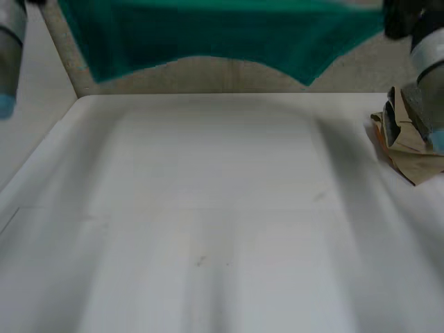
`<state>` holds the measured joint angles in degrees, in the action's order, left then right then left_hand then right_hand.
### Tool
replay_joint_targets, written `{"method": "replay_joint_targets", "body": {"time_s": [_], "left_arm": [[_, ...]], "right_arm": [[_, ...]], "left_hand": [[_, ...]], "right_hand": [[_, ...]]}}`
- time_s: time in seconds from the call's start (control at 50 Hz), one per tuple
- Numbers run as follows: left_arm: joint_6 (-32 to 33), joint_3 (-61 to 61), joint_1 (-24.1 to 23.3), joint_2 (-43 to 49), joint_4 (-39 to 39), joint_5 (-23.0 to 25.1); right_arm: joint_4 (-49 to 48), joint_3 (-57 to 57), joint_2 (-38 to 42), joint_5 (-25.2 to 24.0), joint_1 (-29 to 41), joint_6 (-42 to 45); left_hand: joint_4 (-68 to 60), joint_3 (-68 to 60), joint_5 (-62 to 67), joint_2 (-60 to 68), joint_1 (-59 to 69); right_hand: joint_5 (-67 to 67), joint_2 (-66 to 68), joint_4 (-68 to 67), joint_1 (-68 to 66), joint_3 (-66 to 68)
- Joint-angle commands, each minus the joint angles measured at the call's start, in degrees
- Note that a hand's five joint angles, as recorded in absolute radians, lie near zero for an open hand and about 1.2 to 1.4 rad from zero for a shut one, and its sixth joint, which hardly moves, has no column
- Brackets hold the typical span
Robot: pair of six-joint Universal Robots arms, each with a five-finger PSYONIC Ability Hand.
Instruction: Fold the laundry.
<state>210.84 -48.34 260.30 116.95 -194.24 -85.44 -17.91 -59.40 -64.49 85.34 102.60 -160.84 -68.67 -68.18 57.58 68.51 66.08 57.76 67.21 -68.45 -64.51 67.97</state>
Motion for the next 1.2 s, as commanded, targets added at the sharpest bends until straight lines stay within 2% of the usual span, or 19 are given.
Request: {"method": "replay_joint_targets", "body": {"time_s": [0.02, 0.08, 0.16, 0.28, 0.34, 0.42, 0.44, 0.5, 0.52, 0.56, 0.6, 0.66, 0.78, 0.92, 0.98, 1.14, 1.16, 1.18, 1.2], "left_arm": [[1.59, -17.04, 1.44, 1.35, -3.95, 3.34], [4.22, -24.68, 1.62, 3.02, -6.41, 6.68], [9.49, -32.68, 1.62, 4.07, -6.95, 8.71], [17.22, -43.67, 1.70, 0.74, 0.16, 9.06], [22.49, -49.21, 1.88, -3.74, 7.98, 8.36], [28.91, -55.19, 2.84, -10.94, 21.15, 4.24], [30.84, -56.85, 3.45, -13.30, 27.10, 2.14], [33.13, -58.27, 4.08, -15.96, 34.61, 0.54], [33.92, -58.10, 3.99, -16.75, 37.07, 1.32], [34.19, -57.14, 3.55, -16.93, 36.92, 2.90], [33.67, -53.73, 2.59, -16.76, 35.00, 4.74], [31.22, -48.89, 1.01, -15.62, 32.18, 4.76], [21.55, -33.07, -3.30, -4.29, 25.76, -0.16], [19.78, -13.76, -5.24, 11.51, 25.22, -7.01], [19.87, -6.46, -6.20, 16.79, 25.40, -7.99], [19.96, 8.33, -8.31, 27.27, 26.37, -8.87], [19.96, 9.39, -8.58, 27.97, 26.63, -9.04], [19.87, 10.27, -8.75, 28.76, 26.98, -9.31], [19.52, 11.84, -9.19, 29.90, 27.94, -10.18]], "right_arm": [[6.56, -6.77, 4.11, -4.91, 0.76, 1.22], [10.95, -9.06, 7.18, -6.23, 0.50, 4.03], [18.07, -12.05, 9.38, -6.32, -0.38, 10.09], [30.72, -17.67, 7.20, -5.88, -2.40, 19.14], [38.46, -22.06, 2.37, -4.66, -4.24, 25.38], [50.67, -27.16, -4.40, -4.30, -7.32, 35.22], [55.31, -28.65, -6.59, -4.47, -8.46, 39.15], [60.00, -29.98, -8.89, -5.18, -9.61, 43.93], [59.58, -29.98, -9.50, -5.96, -9.87, 45.07], [57.39, -29.46, -9.07, -6.50, -9.61, 43.86], [51.35, -28.06, -6.89, -6.50, -8.65, 39.40], [44.56, -26.30, -3.81, -5.89, -7.24, 34.55], [27.86, -22.08, 3.58, -2.63, -4.86, 25.67], [13.11, -15.76, 11.65, -1.49, -3.02, 22.94], [9.23, -12.42, 15.34, -0.26, -2.32, 23.37], [6.66, -3.10, 24.14, 2.99, -1.17, 24.87], [6.66, -1.87, 25.02, 3.26, -1.17, 24.78], [6.92, -0.72, 25.99, 3.61, -1.08, 24.95], [7.27, 1.55, 27.83, 4.83, -0.65, 25.13]], "left_hand": [[-11.33, -11.82, 12.42, 11.49, 13.92], [-11.33, -11.82, 12.42, 11.49, 13.92], [-11.33, -11.82, 12.42, 11.49, 13.92], [-11.33, -11.82, 12.42, 11.49, 13.92], [-11.33, -11.82, 12.42, 11.49, 13.92], [-11.33, -11.82, 12.42, 11.49, 13.92], [-11.33, -11.82, 12.42, 11.49, 13.92], [-11.33, -11.82, 12.42, 11.49, 13.92], [-11.33, -11.82, 12.42, 11.49, 13.92], [-11.33, -11.82, 12.42, 11.49, 13.92], [-11.33, -11.82, 12.42, 11.49, 13.92], [-11.33, -11.82, 12.42, 11.49, 13.92], [-11.33, -11.82, 12.42, 11.49, 13.92], [-11.33, -11.82, 12.42, 11.49, 13.92], [-11.33, -11.82, 12.42, 11.49, 13.92], [-11.33, -11.82, 12.42, 11.49, 13.92], [-11.33, -11.82, 12.42, 11.49, 13.92], [-1.52, -2.01, 2.61, 1.69, 4.11], [50.70, 50.21, -49.61, -50.53, -48.11]], "right_hand": [[12.24, 12.79, -11.55, -15.49, 12.03], [12.24, 12.79, -11.55, -15.49, 12.03], [12.24, 12.79, -11.55, -15.49, 12.03], [12.24, 12.79, -11.55, -15.49, 12.03], [12.24, 12.79, -11.55, -15.49, 12.03], [12.24, 12.79, -11.55, -15.49, 12.03], [12.24, 12.79, -11.55, -15.49, 12.03], [12.24, 12.79, -11.55, -15.49, 12.03], [12.24, 12.79, -11.55, -15.49, 12.03], [12.24, 12.79, -11.55, -15.49, 12.03], [12.24, 12.79, -11.55, -15.49, 12.03], [12.24, 12.79, -11.55, -15.49, 12.03], [12.24, 12.79, -11.55, -15.49, 12.03], [12.24, 12.79, -11.55, -15.49, 12.03], [12.24, 12.79, -11.55, -15.49, 12.03], [12.24, 12.79, -11.55, -15.49, 12.03], [-8.60, -8.05, 9.29, 5.35, -8.80], [-44.94, -44.39, 45.64, 41.69, -45.15], [-57.63, -57.08, 58.32, 54.38, -57.84]]}}
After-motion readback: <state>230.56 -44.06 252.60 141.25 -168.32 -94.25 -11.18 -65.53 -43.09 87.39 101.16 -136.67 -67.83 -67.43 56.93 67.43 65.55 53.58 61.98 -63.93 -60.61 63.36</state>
